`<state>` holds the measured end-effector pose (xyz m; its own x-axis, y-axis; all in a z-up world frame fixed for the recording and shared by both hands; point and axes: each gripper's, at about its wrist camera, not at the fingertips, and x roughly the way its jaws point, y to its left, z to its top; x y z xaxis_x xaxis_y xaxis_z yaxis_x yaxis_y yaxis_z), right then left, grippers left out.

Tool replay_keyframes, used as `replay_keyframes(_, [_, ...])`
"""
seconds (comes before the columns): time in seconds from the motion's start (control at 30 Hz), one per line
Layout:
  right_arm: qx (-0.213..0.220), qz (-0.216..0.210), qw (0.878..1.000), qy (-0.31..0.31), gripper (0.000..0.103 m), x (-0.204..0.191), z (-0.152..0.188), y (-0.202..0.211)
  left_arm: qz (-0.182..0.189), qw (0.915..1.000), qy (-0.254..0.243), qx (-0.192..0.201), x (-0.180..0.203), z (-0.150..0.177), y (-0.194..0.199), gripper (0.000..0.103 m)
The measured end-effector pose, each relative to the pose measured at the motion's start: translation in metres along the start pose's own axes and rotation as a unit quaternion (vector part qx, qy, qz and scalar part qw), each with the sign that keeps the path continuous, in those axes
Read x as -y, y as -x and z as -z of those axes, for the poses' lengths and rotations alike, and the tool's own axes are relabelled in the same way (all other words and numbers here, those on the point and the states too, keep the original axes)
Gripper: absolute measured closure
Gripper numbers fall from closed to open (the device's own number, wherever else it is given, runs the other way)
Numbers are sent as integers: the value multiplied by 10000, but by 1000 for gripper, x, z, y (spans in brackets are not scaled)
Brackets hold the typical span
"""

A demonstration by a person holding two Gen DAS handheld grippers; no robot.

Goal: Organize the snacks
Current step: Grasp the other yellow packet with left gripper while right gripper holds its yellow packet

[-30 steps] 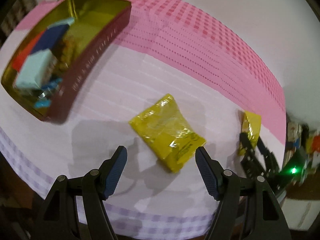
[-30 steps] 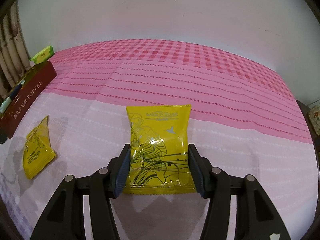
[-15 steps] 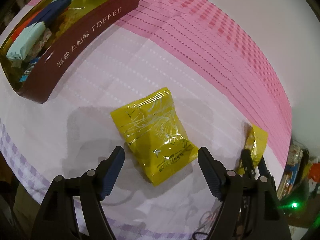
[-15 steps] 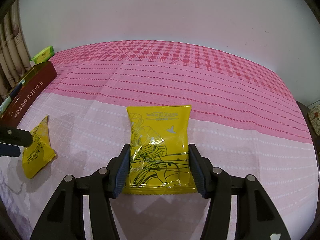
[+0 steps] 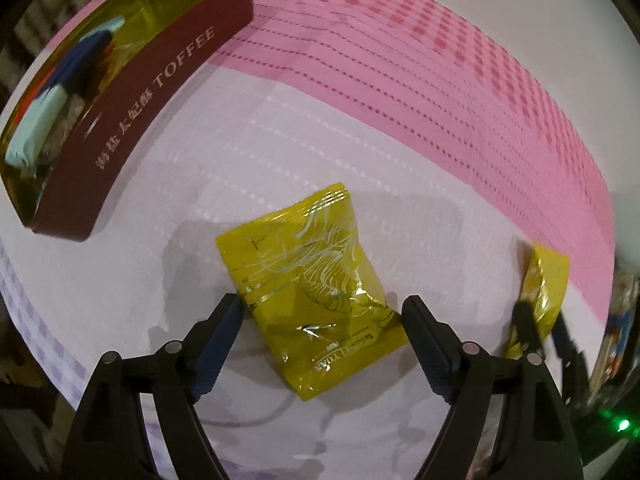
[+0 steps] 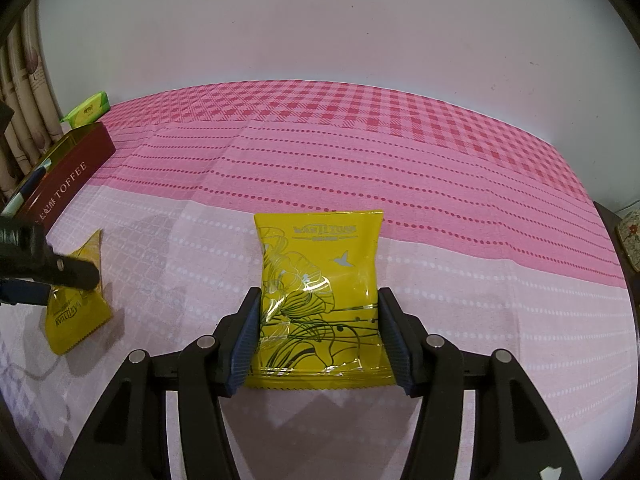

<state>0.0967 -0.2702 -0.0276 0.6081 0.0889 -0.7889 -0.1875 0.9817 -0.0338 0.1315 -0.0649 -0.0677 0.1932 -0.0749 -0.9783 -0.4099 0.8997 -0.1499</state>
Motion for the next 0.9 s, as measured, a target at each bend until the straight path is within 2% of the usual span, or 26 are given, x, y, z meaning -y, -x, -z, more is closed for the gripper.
replay_keyframes(0.33, [-2, 4, 10000, 5, 49, 1, 0, 0, -158, 9986, -463, -199, -24, -6, 2, 21])
replay_keyframes(0.43, [-2, 4, 10000, 5, 49, 1, 0, 0, -306, 9972, -664, -142, -33, -10, 8, 22])
replay_keyframes(0.6, [-4, 10, 10000, 6, 49, 0, 0, 0, -492, 9889, -1404, 15, -27, -16, 11, 23])
replay_keyframes(0.83, [-6, 18, 10000, 6, 48, 1, 0, 0, -538, 9770, -2040, 314, -12, -16, 12, 23])
replay_keyframes(0.9, [-7, 20, 10000, 9, 48, 1, -1, 0, -457, 9765, -2083, 320, -11, -18, 11, 30])
